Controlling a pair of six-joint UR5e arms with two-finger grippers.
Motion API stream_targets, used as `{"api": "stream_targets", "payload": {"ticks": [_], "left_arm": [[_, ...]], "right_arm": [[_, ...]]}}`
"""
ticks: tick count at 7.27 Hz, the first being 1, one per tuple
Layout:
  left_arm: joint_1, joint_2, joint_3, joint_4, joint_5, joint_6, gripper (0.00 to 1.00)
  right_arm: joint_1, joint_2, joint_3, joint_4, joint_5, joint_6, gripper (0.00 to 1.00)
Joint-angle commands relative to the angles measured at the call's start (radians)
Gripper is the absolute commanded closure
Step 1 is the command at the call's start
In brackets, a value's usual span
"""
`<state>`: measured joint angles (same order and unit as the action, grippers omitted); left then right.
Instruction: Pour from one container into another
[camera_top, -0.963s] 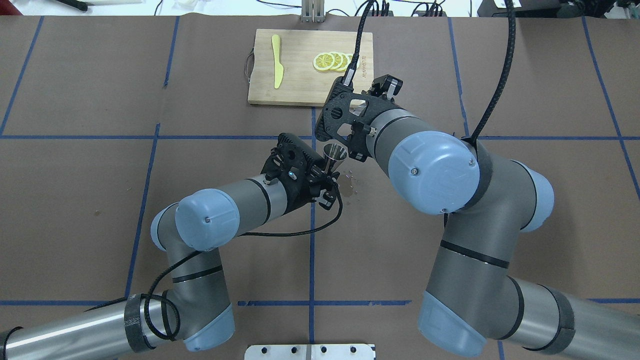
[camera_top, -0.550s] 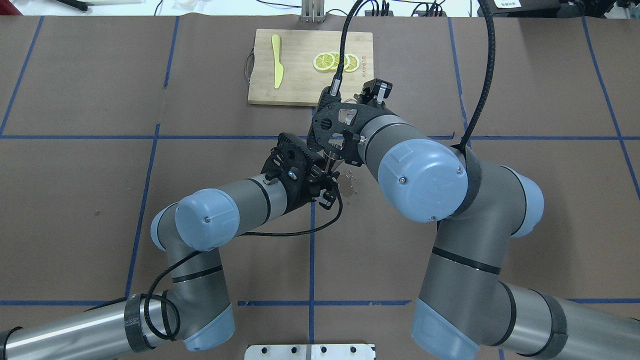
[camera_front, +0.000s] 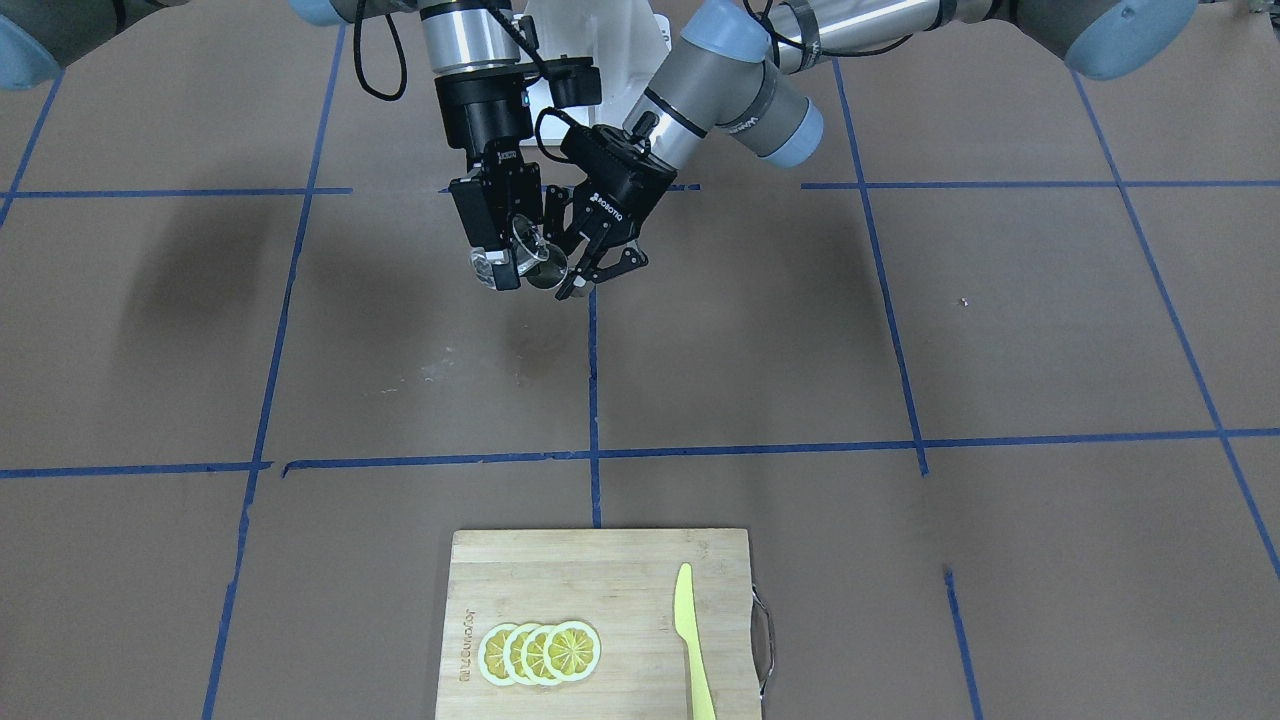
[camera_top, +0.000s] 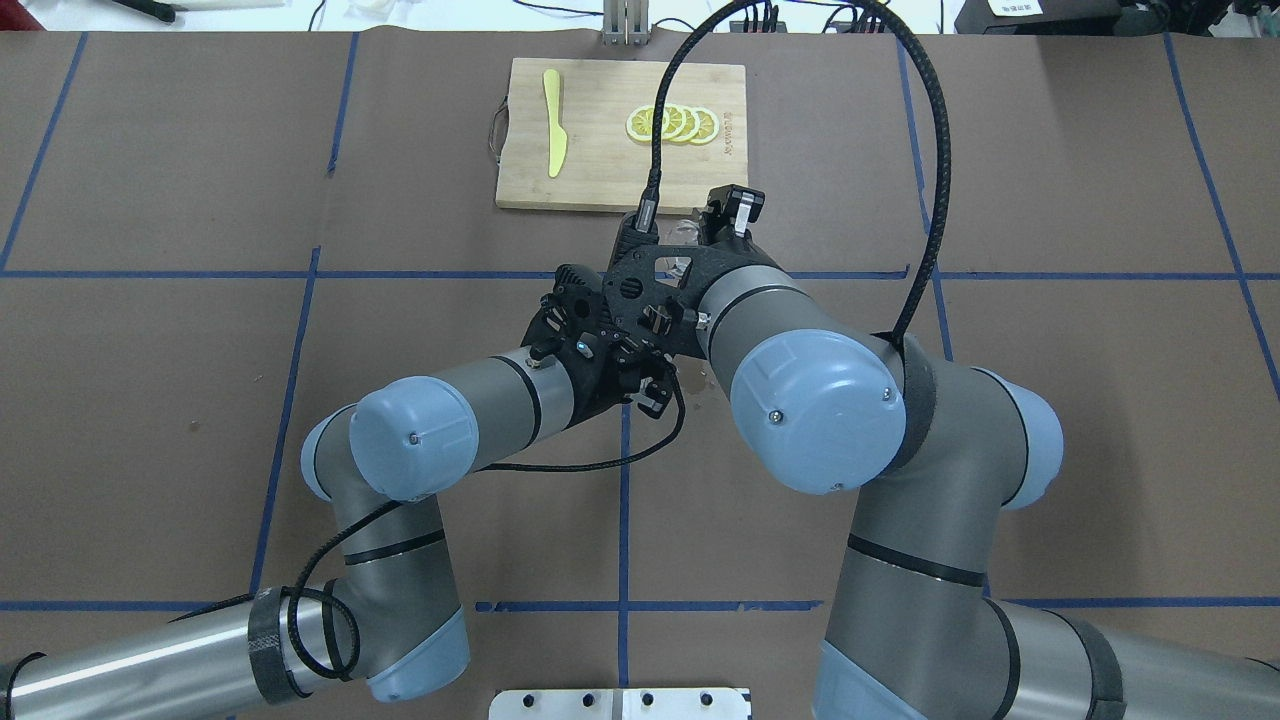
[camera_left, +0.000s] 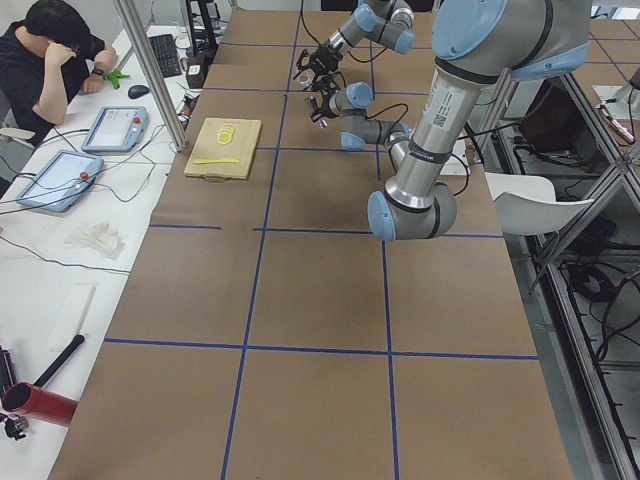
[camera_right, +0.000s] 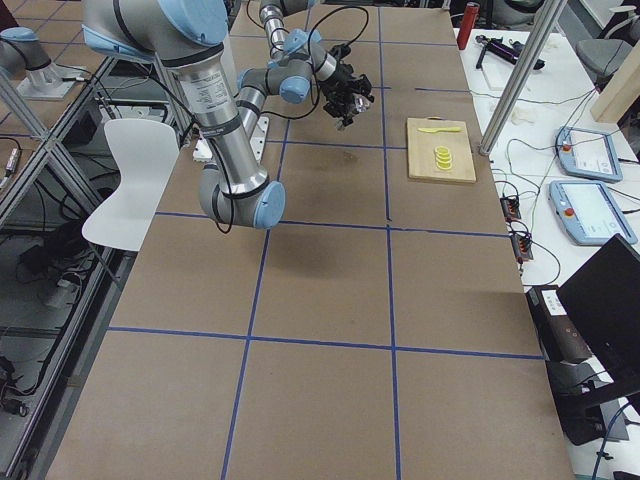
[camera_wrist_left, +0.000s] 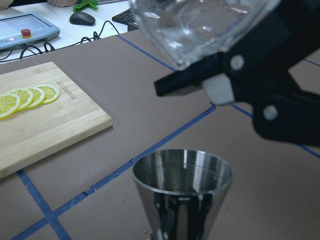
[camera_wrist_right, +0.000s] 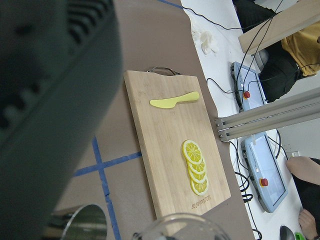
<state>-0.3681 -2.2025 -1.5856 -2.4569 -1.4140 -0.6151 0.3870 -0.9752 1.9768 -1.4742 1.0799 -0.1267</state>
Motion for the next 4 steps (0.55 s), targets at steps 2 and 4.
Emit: {"api": "stream_targets", "payload": {"ticks": [2, 4], "left_arm": [[0.000, 0.001, 0.001, -0.001, 0.000, 0.000, 1.00], [0.000, 0.001, 0.000, -0.001, 0.001, 0.000, 1.00]], "right_arm": [[-0.016, 0.000, -0.004, 0.000, -0.049, -0.106, 1.00], [-0.022, 0.022, -0.012, -0.003, -0.100, -0.247, 1.00]]}}
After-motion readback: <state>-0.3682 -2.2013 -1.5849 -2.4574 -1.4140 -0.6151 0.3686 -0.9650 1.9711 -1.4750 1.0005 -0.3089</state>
